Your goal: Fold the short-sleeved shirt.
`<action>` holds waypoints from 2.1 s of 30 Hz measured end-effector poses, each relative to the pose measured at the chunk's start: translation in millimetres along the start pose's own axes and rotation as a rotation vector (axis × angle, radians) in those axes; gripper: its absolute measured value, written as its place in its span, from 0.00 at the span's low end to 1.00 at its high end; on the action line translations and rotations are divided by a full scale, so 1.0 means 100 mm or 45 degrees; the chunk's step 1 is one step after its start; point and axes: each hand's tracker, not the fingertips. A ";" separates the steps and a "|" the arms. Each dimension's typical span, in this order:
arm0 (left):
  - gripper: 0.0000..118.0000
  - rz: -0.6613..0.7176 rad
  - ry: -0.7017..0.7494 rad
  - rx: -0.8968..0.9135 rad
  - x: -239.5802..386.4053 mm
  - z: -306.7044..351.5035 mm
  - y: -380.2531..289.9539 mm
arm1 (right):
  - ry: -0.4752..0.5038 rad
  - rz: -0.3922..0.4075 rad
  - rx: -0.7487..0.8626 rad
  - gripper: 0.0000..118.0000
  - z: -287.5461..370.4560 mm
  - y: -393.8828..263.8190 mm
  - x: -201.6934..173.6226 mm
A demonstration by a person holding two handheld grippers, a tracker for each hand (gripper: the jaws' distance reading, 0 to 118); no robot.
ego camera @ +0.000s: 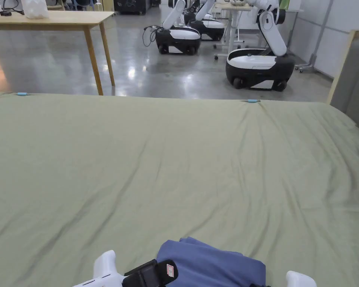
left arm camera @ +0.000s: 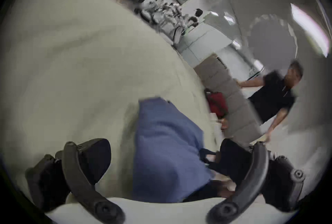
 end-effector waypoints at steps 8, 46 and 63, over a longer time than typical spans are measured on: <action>0.22 0.125 -0.003 0.031 -0.11 -0.35 -0.09 | 0.040 0.046 0.071 0.01 0.17 0.03 -0.09; 0.82 -0.350 0.900 0.690 -0.65 4.45 2.12 | 0.106 0.352 0.142 0.01 0.35 0.14 -1.26; 0.00 -1.227 0.821 0.857 2.26 1.44 0.78 | -0.047 0.640 0.821 0.01 1.36 1.59 -1.47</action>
